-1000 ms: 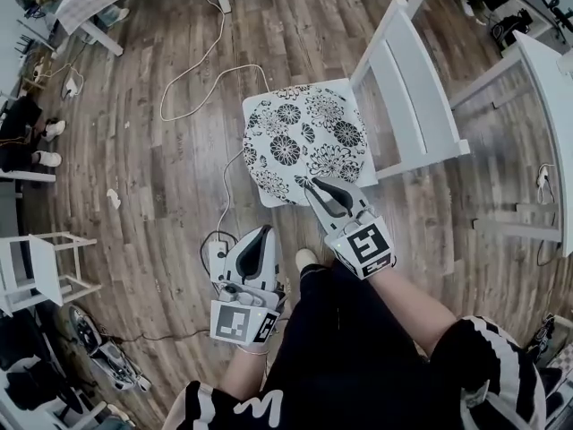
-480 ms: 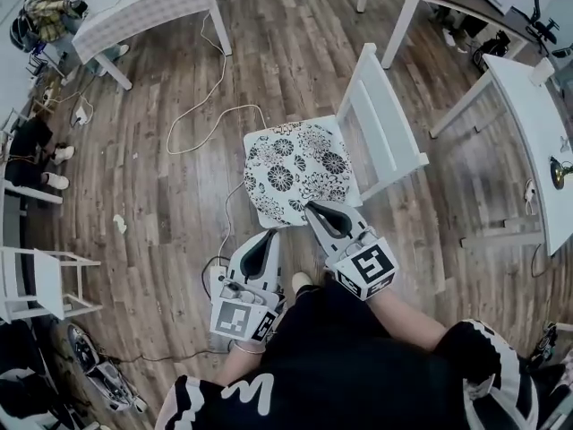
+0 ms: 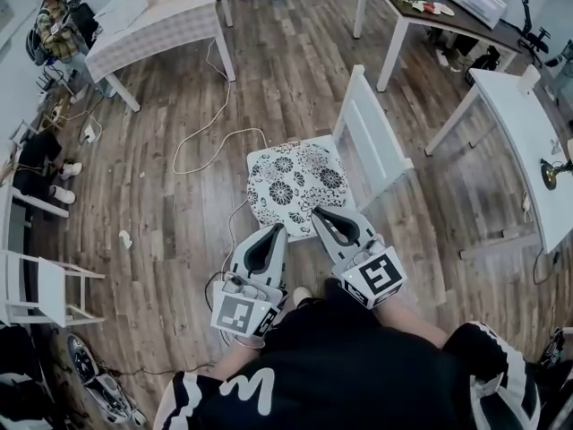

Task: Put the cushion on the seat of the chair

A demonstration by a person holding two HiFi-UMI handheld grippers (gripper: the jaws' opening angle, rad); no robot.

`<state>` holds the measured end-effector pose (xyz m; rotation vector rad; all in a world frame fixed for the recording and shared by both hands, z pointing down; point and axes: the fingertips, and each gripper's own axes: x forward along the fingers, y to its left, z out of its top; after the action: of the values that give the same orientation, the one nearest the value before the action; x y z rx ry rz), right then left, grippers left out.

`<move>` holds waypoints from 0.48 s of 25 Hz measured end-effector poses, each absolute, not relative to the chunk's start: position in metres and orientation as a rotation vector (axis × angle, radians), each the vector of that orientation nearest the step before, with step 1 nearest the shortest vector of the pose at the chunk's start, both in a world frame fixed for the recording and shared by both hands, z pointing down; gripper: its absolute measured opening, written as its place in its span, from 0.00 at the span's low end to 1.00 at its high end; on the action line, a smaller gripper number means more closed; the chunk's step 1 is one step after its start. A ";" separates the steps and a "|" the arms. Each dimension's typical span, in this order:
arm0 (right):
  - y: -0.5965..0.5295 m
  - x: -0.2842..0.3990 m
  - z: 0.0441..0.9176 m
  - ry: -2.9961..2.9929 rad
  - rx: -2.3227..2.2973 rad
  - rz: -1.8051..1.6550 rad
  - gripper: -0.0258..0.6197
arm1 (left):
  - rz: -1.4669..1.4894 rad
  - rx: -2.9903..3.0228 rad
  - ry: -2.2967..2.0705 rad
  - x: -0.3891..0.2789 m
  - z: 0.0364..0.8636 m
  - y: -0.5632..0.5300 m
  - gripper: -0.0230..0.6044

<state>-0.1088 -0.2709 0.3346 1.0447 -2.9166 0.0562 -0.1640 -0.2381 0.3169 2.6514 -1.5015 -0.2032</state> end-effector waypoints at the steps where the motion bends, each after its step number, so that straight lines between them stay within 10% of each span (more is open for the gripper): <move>1: -0.268 -0.107 0.334 -2.920 1.051 0.055 0.08 | -0.205 2.656 -1.494 -0.161 0.316 -0.236 0.05; 12: -0.222 -0.098 0.337 -2.992 0.928 0.027 0.08 | -0.197 2.716 -1.523 -0.134 0.300 -0.207 0.04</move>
<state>-0.0982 -0.2217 0.3367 0.9283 -2.9917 0.0273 -0.1335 -0.2071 0.3003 2.7161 -1.5235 -0.1966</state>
